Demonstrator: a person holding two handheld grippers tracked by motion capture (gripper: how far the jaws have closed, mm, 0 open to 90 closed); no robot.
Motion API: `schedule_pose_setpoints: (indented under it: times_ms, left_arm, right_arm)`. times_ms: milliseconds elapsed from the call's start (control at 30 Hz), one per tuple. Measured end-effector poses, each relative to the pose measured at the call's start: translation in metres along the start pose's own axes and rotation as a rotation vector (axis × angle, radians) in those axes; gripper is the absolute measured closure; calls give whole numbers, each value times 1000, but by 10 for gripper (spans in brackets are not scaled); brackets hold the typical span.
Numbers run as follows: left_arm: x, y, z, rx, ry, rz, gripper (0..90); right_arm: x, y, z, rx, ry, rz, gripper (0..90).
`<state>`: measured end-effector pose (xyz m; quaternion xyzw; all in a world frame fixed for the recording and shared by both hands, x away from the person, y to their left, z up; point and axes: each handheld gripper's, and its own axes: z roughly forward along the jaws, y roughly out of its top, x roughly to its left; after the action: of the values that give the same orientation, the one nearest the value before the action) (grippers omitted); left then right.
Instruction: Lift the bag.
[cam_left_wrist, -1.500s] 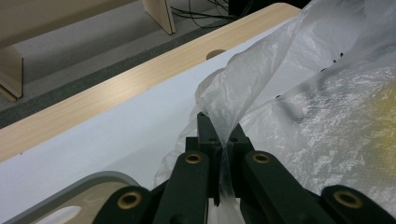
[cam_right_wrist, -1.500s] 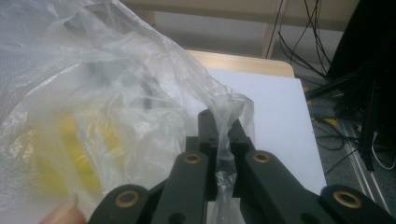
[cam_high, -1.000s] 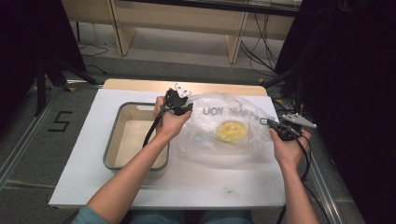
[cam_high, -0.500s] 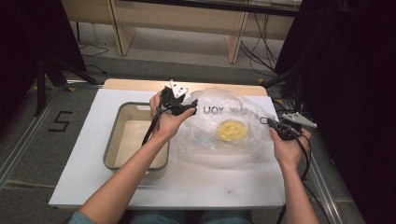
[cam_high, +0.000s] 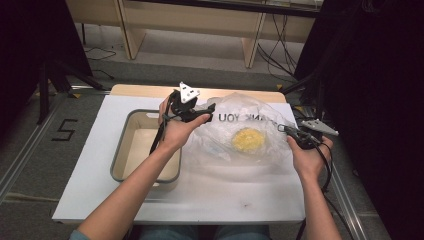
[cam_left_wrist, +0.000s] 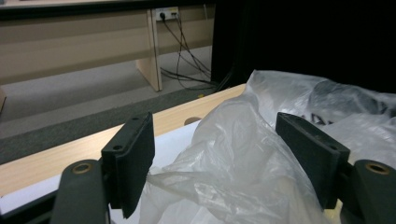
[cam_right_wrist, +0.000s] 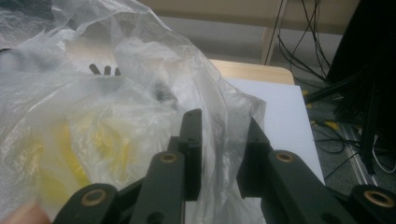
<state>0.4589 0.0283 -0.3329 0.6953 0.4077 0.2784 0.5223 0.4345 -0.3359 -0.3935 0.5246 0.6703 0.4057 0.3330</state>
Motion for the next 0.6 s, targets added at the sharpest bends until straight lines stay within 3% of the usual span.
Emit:
schedule_pose_setpoints:
  times_ms: [233,600]
  left_arm:
    - [-5,8,-6,-19,-32,-4,268]
    - [-14,9,-3,-21,-56,47,205]
  right_arm:
    - [1,2,1,8,2,-5,760]
    - [3,2,2,16,18,-4,775]
